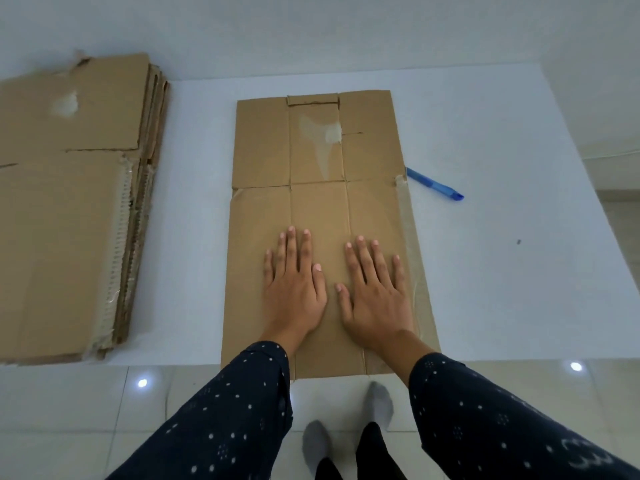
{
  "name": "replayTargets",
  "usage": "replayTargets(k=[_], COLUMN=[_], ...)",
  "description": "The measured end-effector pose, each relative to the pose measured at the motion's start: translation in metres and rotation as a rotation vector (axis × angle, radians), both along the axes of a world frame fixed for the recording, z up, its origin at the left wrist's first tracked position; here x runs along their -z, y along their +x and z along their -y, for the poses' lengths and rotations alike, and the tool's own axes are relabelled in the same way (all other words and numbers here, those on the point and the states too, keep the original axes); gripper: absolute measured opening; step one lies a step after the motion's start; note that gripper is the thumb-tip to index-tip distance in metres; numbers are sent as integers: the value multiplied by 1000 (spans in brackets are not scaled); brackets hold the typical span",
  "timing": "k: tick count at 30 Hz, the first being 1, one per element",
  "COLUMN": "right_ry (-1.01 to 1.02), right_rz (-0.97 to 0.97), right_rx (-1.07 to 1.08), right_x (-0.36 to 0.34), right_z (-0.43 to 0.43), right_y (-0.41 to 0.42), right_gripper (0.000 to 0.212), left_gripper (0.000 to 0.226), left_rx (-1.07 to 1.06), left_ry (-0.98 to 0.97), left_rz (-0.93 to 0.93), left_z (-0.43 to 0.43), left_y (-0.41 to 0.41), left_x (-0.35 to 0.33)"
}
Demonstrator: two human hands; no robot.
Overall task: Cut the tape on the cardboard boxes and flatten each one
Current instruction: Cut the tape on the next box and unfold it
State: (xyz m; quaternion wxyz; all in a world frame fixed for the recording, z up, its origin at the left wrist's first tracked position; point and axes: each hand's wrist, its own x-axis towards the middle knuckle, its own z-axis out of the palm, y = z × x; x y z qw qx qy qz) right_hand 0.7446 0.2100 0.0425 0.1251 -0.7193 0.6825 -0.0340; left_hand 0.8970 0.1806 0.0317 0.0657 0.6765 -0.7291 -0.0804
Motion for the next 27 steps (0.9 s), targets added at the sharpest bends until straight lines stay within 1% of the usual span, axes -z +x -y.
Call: replayTargets(k=[3,5,6,7,9,10,11,14,16,18,20,22,23,25,27], right_ry=[15,47,69,88,138,165,188,257,316,338,311,265,251,229,167], right_rz=[4,62,93,122,186,229,271,347,369,382,426,497,527,539,484], right_rx=[-13,33,109,224,473,552,599,717,756,743,748,741,731,696,670], right_x=[-5,-11,-14,-19,-31,-38,-46,-64,-73,-82,-92,-100,-104,-111,-118], right_z=[2,5,9,13,24,31,38,61,70,72,70,68,66,61,58], right_y=[-2,-2,-2,-5,-12,-16,-19,-26,-31,-32,-28,-22,-19,-11,6], right_gripper=[66,63,59,57,58,61,64,70,67,55,48,47,45,43,45], left_gripper=[62,58,54,52,55,59,62,68,71,72,73,74,69,49,23], left_rx=[15,-2,-62,-164,-413,-503,-555,-617,-674,-702,-720,-744,-750,-700,-567], left_ry=[35,62,75,86,142,176,196,210,242,279,316,380,410,403,335], left_rz=[-4,-34,-54,-74,-163,-229,-283,-367,-498,-604,-670,-793,-869,-948,-888], left_z=[2,4,6,9,15,18,21,30,38,45,50,54,55,56,55], left_y=[1,5,8,11,20,24,29,47,59,69,79,88,92,97,100], left_x=[-4,-11,-15,-19,-32,-39,-47,-63,-70,-78,-83,-86,-88,-93,-105])
